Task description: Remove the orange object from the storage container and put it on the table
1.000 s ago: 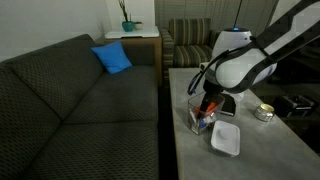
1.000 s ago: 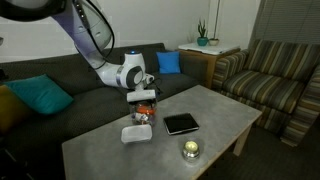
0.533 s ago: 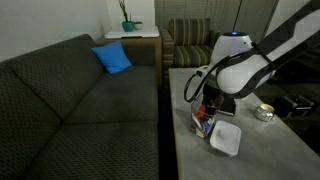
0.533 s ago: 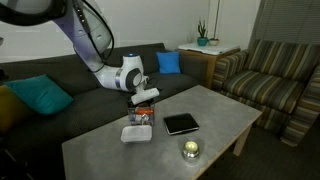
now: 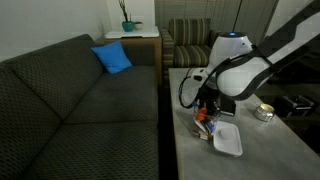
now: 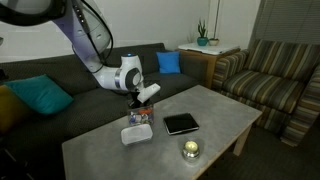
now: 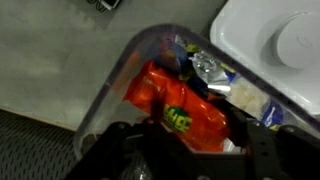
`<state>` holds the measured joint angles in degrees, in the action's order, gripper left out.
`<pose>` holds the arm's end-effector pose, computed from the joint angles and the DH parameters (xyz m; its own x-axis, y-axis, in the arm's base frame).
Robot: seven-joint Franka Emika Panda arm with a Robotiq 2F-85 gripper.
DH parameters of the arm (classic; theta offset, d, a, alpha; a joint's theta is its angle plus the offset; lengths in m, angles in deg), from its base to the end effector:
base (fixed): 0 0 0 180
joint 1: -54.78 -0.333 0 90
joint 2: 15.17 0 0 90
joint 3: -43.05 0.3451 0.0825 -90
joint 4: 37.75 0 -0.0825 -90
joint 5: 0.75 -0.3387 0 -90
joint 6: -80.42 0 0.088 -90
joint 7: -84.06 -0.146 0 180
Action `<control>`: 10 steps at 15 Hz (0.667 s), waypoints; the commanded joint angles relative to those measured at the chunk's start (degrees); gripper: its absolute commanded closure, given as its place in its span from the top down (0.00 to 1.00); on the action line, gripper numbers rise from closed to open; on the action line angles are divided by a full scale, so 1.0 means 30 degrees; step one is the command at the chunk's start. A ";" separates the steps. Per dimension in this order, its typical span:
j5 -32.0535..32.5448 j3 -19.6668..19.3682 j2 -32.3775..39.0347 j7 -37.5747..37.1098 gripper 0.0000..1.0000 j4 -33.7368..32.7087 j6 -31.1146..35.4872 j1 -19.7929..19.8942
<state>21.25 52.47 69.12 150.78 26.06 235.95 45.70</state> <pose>0.6820 0.1982 -0.0850 -0.0970 0.9951 0.0181 0.9835 0.0930 0.1553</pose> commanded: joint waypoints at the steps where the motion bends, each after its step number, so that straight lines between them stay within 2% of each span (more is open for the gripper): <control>1: 0.0424 -0.0304 -0.0001 0.2591 0.33 0.0227 -0.0228 -0.0223; 6: 0.0078 -0.1099 -0.0019 0.3078 0.05 -0.0126 -0.0502 -0.0854; 10: 0.0279 -0.1877 -0.0570 0.1577 0.05 0.0392 -0.0502 -0.1381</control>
<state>21.47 49.63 68.93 158.52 25.72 235.83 43.18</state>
